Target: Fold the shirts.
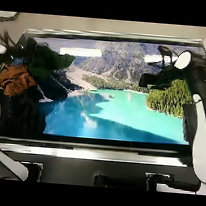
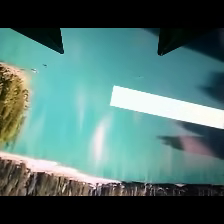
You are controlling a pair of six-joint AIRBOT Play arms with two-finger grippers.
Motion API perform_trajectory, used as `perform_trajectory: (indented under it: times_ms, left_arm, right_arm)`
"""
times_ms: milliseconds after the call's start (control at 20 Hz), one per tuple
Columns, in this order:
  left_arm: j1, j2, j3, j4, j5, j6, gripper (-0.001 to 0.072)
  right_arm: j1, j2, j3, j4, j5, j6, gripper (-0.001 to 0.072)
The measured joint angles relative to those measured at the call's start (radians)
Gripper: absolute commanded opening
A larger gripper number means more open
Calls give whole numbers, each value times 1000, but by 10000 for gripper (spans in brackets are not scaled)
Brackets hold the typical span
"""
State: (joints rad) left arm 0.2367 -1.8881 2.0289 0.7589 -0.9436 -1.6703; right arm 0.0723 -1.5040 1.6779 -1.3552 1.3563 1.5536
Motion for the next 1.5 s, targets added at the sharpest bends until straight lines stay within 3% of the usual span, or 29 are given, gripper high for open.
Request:
perform_trajectory:
  times_ms: [200, 500, 800, 1050, 1100, 1150, 1300, 1500]
  left_arm:
    - [-142, 270, 1, 16, -150, 164, 29]
    - [-425, 546, 2, 158, -337, 227, 29]
    - [-612, 544, -96, 239, -440, 231, 29]
    - [-831, 350, -224, 189, -329, 231, 41]
    - [-883, 294, -237, 167, -293, 231, 331]
    - [-926, 245, -243, 154, -267, 232, 720]
    - [-976, 153, -228, 149, -264, 229, 718]
    - [-845, 200, -217, 335, -400, 188, 718]
  right_arm:
    - [0, 129, 2, -105, 6, -14, 676]
    - [0, 365, 2, -164, 37, -21, 676]
    - [0, 514, 2, -180, 203, -21, 676]
    - [0, 536, 1, -238, 281, -21, 677]
    - [0, 530, 1, -258, 278, -21, 677]
    - [0, 522, 1, -281, 273, -21, 678]
    - [0, 486, -1, -317, 272, -6, 679]
    - [0, 426, -101, -190, 298, 24, 679]
